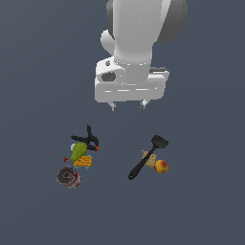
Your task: Pick up a designated object from a clutter of objects.
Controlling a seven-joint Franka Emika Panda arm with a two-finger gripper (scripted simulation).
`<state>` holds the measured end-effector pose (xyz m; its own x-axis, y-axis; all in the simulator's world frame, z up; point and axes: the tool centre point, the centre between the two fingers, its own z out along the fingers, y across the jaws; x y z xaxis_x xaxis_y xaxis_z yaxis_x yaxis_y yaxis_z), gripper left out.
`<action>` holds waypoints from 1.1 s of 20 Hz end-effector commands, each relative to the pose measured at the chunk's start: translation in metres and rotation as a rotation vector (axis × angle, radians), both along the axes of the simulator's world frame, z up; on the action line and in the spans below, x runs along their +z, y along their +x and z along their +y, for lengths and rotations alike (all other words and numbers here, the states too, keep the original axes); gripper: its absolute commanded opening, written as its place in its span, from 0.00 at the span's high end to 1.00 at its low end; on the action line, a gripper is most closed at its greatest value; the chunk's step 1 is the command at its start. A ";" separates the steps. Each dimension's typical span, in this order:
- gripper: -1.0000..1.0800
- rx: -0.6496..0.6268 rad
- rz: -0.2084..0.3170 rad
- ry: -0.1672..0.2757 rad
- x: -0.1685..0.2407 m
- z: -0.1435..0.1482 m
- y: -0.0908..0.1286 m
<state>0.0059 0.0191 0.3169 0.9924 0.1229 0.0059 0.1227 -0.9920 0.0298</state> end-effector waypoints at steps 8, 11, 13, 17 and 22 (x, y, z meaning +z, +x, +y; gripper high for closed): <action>0.04 -0.024 -0.004 0.008 -0.003 0.001 0.007; 0.04 -0.028 -0.005 0.010 -0.003 0.002 0.007; 0.04 -0.027 -0.005 0.009 -0.003 0.002 0.007; 0.04 -0.033 -0.005 0.011 -0.005 -0.001 0.011; 0.04 -0.055 -0.004 0.017 -0.011 -0.012 0.024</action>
<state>0.0259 0.0111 0.3081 0.9971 0.0758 0.0120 0.0756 -0.9970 0.0155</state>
